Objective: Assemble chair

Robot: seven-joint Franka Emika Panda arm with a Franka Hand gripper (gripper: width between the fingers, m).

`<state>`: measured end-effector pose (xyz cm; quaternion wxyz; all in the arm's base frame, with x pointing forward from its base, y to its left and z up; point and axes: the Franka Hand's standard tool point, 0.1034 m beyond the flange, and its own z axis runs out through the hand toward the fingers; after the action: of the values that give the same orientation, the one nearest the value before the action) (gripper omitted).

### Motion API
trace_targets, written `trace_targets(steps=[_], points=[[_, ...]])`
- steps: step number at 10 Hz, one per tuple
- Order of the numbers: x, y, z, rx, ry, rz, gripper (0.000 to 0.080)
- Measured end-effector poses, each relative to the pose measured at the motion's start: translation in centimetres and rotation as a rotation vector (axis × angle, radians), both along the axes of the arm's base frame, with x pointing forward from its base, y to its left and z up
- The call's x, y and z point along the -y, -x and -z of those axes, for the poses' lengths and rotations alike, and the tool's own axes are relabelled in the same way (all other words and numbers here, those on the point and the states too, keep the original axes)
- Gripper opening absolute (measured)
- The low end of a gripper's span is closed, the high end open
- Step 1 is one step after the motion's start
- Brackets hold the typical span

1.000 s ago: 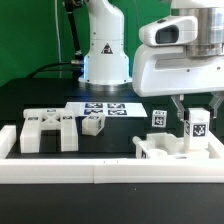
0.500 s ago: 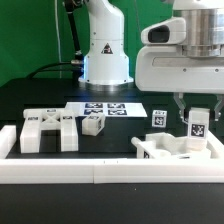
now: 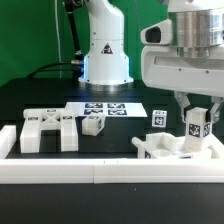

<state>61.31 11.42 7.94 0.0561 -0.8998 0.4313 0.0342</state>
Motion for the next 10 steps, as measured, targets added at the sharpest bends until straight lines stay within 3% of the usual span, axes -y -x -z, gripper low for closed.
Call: trace_targets(steps=[4, 5, 6, 7, 8, 9, 10], points=[[-0.25, -0.06, 0.02, -0.025, -0.005, 0.206, 0.0290], [-0.31, -0.05, 0.01, -0.025, -0.005, 0.205, 0.0361], [-0.32, -0.05, 0.02, -0.023, -0.005, 0.189, 0.0361], [-0.36, -0.03, 0.01, -0.018, -0.004, 0.146, 0.0557], [-0.58, 0.02, -0.02, -0.010, -0.003, 0.084, 0.0557], [-0.80, 0.06, -0.02, 0.003, -0.004, -0.015, 0.0632], [-1.09, 0.12, -0.01, 0.016, -0.005, -0.115, 0.0646]])
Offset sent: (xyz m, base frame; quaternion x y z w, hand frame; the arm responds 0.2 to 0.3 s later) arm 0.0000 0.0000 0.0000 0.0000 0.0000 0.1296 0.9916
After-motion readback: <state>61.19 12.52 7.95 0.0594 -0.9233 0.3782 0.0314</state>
